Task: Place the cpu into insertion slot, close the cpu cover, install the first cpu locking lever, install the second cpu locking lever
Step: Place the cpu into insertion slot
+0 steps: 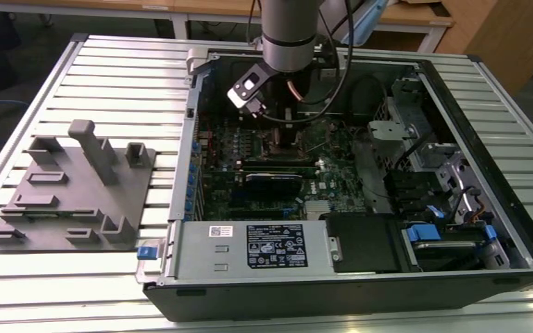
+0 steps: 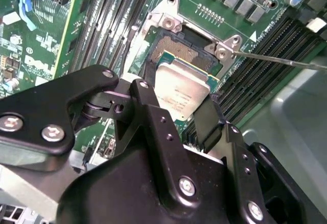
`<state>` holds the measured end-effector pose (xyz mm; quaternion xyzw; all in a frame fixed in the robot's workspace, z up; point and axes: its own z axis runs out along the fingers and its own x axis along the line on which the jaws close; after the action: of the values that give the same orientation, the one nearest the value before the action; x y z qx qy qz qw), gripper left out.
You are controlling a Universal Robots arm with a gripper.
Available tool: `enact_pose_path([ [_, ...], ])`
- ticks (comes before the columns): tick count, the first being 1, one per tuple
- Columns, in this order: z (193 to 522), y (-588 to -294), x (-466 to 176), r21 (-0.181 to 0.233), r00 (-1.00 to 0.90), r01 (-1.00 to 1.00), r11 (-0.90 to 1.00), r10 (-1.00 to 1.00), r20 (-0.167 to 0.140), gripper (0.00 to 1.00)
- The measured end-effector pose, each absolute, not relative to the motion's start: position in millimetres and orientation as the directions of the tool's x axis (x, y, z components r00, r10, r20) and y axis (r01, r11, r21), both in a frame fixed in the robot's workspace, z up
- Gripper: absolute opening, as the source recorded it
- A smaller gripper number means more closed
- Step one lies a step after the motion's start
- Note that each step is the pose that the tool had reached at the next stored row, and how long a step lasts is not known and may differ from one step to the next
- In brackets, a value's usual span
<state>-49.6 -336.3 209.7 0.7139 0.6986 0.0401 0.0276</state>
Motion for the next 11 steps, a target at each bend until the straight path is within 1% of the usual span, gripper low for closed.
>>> enact_pose_path([
  [11,203.6,-337.8,-52.5,0.096,0.021,0.995,-0.023,1.000,0.019,0.54],
])
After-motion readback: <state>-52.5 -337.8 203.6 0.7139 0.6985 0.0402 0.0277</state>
